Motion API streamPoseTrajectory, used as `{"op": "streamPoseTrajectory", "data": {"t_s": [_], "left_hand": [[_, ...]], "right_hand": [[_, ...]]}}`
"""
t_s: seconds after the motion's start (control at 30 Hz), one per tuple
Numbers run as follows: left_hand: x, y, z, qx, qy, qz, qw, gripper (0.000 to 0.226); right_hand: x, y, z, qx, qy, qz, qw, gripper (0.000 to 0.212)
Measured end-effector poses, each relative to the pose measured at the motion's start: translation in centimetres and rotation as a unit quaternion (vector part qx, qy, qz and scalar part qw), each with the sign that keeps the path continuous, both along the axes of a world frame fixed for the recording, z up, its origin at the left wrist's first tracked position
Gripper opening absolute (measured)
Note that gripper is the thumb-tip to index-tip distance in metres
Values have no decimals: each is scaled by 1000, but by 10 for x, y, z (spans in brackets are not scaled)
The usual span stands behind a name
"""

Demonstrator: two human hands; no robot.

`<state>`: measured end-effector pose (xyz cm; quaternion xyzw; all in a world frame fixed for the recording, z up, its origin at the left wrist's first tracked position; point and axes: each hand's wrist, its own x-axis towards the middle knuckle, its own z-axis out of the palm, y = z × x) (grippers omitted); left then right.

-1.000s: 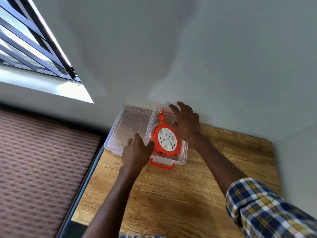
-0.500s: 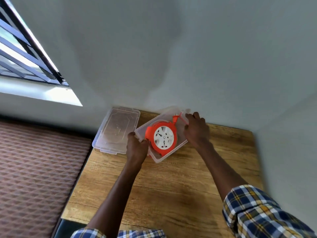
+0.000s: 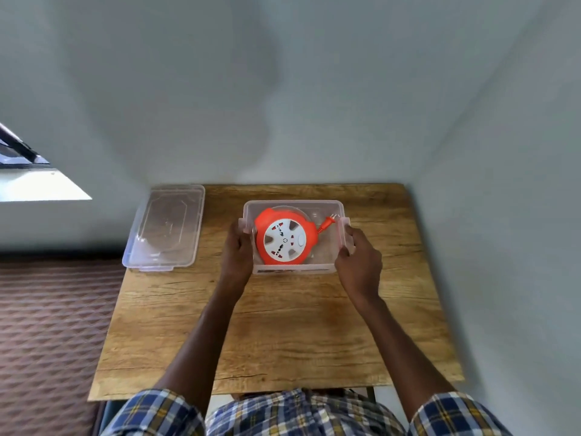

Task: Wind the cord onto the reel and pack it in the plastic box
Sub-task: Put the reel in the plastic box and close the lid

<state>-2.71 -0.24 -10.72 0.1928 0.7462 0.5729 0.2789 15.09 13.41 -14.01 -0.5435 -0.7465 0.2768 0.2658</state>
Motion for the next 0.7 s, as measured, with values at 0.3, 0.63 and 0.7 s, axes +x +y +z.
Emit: {"op": "streamPoseTrajectory", "data": {"t_s": [0.3,0.63,0.7], "left_hand": [[-7,-5,-12,13,22,-5,1000,33],[-99,-68,-34,-85,107,238,961,40],[-122,-88,-41,-131,115,288,942,44]], "right_hand": [[-2,-3,6,10,-34,-5,999,48],[-123,-45,62,114,69,193,972,25],[-165,-58,70,84,89,264,957,23]]}}
